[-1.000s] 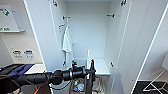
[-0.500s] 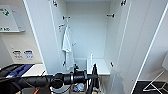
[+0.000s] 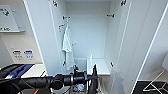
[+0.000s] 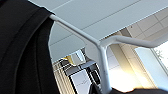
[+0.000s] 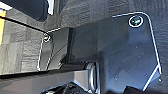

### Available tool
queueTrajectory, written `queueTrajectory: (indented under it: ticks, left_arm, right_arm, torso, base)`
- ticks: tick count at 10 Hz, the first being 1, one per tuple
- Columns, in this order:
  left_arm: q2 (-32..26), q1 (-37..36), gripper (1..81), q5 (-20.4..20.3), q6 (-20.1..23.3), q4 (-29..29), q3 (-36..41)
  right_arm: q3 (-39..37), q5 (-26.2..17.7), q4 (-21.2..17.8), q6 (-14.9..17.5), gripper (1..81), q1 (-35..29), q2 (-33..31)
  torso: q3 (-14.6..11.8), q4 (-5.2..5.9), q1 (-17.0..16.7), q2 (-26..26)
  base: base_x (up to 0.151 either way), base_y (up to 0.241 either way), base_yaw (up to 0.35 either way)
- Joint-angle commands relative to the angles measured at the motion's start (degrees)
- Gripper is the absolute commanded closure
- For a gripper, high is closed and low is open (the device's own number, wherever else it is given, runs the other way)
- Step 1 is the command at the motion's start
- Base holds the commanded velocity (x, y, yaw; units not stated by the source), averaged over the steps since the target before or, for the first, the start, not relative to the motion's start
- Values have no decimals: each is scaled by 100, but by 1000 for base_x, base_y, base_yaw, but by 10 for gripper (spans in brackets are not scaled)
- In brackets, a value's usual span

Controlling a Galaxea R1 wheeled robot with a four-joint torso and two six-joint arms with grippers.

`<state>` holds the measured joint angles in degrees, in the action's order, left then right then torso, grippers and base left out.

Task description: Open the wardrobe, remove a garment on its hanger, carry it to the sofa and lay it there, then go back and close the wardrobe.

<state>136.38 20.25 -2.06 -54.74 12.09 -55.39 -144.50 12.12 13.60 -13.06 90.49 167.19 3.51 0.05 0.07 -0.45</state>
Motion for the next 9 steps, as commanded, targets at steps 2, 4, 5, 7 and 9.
queueTrajectory:
  ticks: [2,4,5,7,9]
  left_arm:
    - [-13,-746,811,-304,60,153,143]
    - [-5,-719,811,-365,60,144,108]
    - [13,-728,811,-365,60,153,99]
    - [57,-728,811,-365,60,144,72]
    - [66,-728,811,-365,42,144,64]
  right_arm:
    - [28,-219,63,22,10,-184,-8]
    - [28,-219,80,22,10,-184,1]
    - [28,-219,72,22,10,-176,1]
    - [19,-219,72,22,10,-176,1]
    - [-7,-219,55,22,10,-176,1]
  torso:
    - [0,0,0,0]
    - [0,0,0,0]
    - [0,0,0,0]
    - [0,0,0,0]
    - [0,0,0,0]
  base:
    - [0,0,0]
    - [0,0,0]
    - [0,0,0]
    - [0,0,-98]
    - [0,0,-170]
